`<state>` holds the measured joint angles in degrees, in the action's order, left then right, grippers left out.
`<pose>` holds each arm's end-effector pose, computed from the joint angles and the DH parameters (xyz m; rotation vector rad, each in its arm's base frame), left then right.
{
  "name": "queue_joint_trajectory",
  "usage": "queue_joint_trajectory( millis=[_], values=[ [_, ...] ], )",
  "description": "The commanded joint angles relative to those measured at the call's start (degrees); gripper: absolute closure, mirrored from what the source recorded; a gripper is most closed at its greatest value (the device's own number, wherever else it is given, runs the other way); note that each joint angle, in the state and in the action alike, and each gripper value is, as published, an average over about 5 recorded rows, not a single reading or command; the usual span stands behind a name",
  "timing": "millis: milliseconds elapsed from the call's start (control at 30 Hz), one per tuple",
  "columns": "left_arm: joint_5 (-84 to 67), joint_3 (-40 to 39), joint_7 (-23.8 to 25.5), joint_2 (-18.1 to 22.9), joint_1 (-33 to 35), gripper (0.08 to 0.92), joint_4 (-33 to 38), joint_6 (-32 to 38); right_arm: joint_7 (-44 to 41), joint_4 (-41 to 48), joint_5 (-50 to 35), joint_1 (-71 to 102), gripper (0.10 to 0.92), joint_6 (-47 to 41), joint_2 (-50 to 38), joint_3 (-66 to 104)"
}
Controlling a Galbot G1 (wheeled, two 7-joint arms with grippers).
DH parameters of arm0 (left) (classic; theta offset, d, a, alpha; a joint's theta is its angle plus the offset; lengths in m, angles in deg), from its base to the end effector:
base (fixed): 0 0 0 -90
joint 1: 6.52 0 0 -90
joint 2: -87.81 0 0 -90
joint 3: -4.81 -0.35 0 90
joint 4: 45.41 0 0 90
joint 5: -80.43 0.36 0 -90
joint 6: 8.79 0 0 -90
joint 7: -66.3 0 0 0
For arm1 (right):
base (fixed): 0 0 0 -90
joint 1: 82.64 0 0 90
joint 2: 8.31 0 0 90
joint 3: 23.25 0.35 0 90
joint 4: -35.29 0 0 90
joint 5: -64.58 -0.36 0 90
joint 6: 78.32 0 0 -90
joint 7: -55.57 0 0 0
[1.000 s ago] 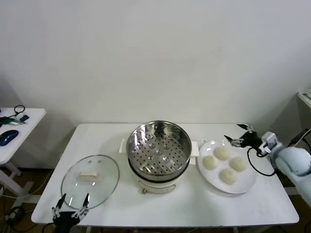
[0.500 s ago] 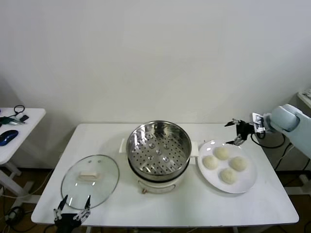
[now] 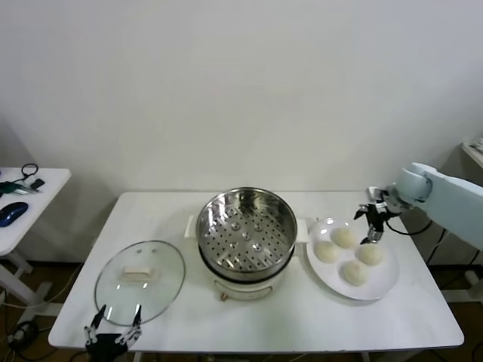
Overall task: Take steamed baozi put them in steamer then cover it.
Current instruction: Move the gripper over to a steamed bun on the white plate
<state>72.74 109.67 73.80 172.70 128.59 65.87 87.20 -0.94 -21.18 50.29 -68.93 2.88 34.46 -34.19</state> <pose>0.0795 0.1052 -0.3785 0.0868 -2.8484 -0.1097 0.5587 -0.2028 -0.1949 1.1573 -1.4346 1.2366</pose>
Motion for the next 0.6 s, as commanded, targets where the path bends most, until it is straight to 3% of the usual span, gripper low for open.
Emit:
queue_joint_trajectory(
  millis=[33,500,600],
  values=[
    [0.2,-0.1,0.0,0.2,0.0,0.177,-0.4,0.3,0.6,8.7,1.0,3.3,0.203,-1.0,7.0,0.4],
    [0.6,-0.2,-0.1,0.4,0.0,0.177,-1.0,0.9,1.4,15.3,3.2,6.5,0.204,0.4,11.0,4.9],
    [0.6,-0.2,-0.1,0.5,0.0,0.177,-1.0,1.0,1.5,15.6,3.5,6.8,0.239,0.5,11.3,5.2]
  ],
)
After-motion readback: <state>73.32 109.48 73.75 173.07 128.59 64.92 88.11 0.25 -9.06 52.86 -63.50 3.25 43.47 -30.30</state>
